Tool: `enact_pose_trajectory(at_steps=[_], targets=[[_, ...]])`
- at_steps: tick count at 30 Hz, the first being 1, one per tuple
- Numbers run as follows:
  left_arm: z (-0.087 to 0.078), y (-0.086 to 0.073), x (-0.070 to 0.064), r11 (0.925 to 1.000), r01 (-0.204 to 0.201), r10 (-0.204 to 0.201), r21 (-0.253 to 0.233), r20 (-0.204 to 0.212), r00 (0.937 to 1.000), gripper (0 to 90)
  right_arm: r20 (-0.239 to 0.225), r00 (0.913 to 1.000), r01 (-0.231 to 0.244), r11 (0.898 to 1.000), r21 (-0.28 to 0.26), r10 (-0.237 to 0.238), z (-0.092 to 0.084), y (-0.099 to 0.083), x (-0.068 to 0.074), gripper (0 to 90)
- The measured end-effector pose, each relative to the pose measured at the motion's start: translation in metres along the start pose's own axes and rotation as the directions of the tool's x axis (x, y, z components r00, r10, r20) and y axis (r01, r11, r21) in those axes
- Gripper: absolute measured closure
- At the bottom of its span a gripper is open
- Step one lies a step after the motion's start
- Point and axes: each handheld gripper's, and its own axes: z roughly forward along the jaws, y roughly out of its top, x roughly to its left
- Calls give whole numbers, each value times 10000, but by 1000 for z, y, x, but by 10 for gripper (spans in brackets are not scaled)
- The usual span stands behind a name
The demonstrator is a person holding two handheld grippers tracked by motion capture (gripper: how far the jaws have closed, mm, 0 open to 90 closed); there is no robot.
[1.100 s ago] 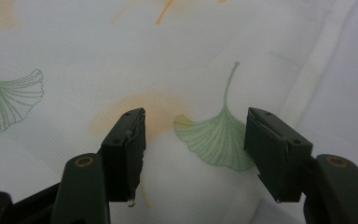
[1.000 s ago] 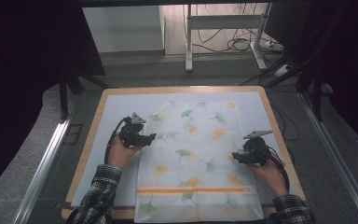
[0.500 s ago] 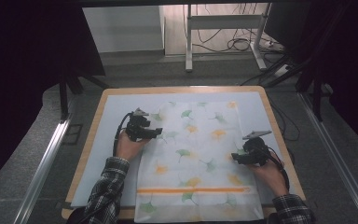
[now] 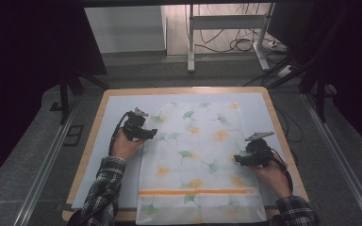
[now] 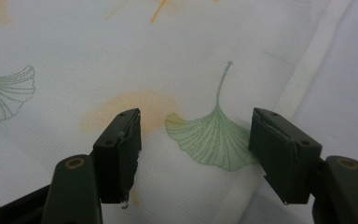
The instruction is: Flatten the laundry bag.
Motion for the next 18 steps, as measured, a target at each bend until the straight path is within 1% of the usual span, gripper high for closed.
enact_pose_trajectory(at_steps=[1,2,3,4,5,6,7,8,9,10,11,12,13,15,18], targets=[[0,0,0,10000,0,0,0,0,10000,285,0,10000,0,10000,0,0,0,0,0,340],[4,-4,3,9999,143,-143,46,167,9998,285,13,10000,24,10000,6,-24,0,0,0,339],[10,-8,5,9992,397,-397,11,560,9976,271,30,10000,68,10000,2,-68,1,0,1,336],[14,-9,5,9987,518,-518,20,680,9963,270,32,10000,77,10000,9,-77,1,0,1,335],[17,-9,5,9983,581,-582,36,840,9948,270,35,10000,83,10000,13,-84,1,0,1,334],[17,-9,5,9983,581,-582,36,840,9948,270,35,10000,83,10000,13,-84,1,0,1,334],[20,-7,3,9980,629,-619,-65,1039,9927,270,31,10000,75,10000,9,-75,1,0,1,332],[21,-6,1,9980,618,-598,-147,1121,9919,270,22,10000,79,10000,3,-79,1,0,1,331],[22,-2,-4,9975,576,-510,-408,1486,9876,271,10,10000,94,10000,0,-94,1,0,1,331],[21,1,-7,9973,452,-354,-587,1582,9868,272,31,9999,99,10000,-9,-98,1,0,1,331],[21,1,-7,9973,452,-354,-587,1582,9868,273,31,9999,99,10000,-9,-98,1,0,1,331],[19,6,-15,9957,248,-89,-891,1740,9847,275,-5,9999,107,9999,-9,-107,1,0,1,331],[17,10,-20,9943,79,116,-1061,1821,9832,276,-7,9999,109,9999,-10,-109,1,0,1,330],[14,16,-28,9920,-201,436,-1245,1888,9810,286,2,9999,139,9999,2,-139,1,0,1,330],[12,22,-37,9901,-539,774,-1294,1839,9799,310,33,9998,210,9998,14,-210,1,0,1,329]])
